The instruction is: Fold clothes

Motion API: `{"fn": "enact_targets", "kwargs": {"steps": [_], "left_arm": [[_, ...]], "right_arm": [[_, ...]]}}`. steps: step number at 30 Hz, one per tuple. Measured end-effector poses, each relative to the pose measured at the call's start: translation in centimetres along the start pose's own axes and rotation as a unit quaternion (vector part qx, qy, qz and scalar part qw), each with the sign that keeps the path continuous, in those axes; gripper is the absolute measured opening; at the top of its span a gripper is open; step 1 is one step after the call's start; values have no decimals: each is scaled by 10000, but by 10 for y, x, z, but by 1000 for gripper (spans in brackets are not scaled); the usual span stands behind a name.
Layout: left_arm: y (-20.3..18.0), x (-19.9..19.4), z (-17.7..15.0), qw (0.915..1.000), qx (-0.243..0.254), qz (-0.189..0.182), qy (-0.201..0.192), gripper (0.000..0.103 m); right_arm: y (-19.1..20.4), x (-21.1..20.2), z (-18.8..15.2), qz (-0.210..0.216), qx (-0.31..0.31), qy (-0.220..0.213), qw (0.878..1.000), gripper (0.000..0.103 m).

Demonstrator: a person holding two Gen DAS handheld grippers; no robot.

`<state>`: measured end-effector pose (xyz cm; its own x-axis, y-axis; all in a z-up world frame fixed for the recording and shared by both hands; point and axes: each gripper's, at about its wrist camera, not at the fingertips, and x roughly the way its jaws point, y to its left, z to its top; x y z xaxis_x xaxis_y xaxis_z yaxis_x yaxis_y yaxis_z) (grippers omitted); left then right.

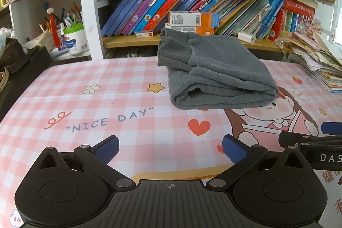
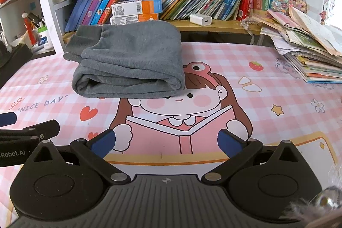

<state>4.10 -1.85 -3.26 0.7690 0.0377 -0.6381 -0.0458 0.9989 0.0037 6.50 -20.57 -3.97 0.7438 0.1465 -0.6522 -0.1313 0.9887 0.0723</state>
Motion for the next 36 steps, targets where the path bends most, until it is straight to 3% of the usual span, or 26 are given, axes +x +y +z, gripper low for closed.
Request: {"fn": "enact_targets", "kwargs": {"steps": [13, 36], "left_arm": [[4, 2, 0, 9998, -162, 21, 112, 103], [1, 1, -1, 10000, -31, -21, 74, 103]], "right_arm": [[0, 1, -1, 0, 15, 71, 10000, 103], [0, 2, -2, 2, -1, 105, 9999, 103]]}}
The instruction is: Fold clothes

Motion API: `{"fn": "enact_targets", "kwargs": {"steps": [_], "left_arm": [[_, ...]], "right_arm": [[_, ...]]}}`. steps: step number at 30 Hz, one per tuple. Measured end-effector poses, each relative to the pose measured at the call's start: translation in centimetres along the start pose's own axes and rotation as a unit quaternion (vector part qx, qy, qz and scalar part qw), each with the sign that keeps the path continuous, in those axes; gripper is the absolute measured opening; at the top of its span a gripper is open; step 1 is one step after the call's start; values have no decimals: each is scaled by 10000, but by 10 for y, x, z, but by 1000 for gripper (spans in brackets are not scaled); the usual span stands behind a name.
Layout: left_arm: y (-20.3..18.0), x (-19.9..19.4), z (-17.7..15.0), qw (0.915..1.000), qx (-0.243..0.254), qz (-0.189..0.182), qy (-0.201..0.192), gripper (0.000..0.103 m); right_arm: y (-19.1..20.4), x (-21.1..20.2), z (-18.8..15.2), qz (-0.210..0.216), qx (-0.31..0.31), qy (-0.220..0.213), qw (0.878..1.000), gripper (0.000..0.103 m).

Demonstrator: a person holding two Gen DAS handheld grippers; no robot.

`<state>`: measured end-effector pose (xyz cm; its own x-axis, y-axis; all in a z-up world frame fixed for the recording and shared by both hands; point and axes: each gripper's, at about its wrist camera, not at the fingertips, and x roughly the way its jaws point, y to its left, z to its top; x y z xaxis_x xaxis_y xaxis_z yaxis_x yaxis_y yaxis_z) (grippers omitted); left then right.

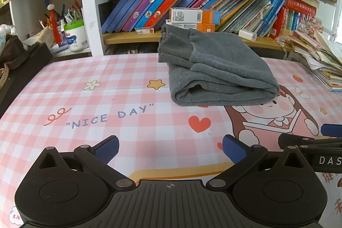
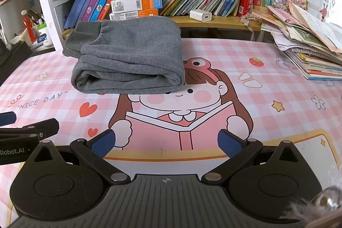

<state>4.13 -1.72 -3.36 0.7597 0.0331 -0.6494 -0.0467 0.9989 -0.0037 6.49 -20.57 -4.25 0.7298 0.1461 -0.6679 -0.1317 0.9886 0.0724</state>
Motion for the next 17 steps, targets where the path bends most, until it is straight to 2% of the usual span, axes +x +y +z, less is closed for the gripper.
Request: {"fn": "enact_targets", "kwargs": {"steps": [17], "left_arm": [[2, -2, -1, 9998, -110, -137, 7, 103]], "right_arm": [[0, 2, 0, 48, -33, 45, 10000, 103]]}}
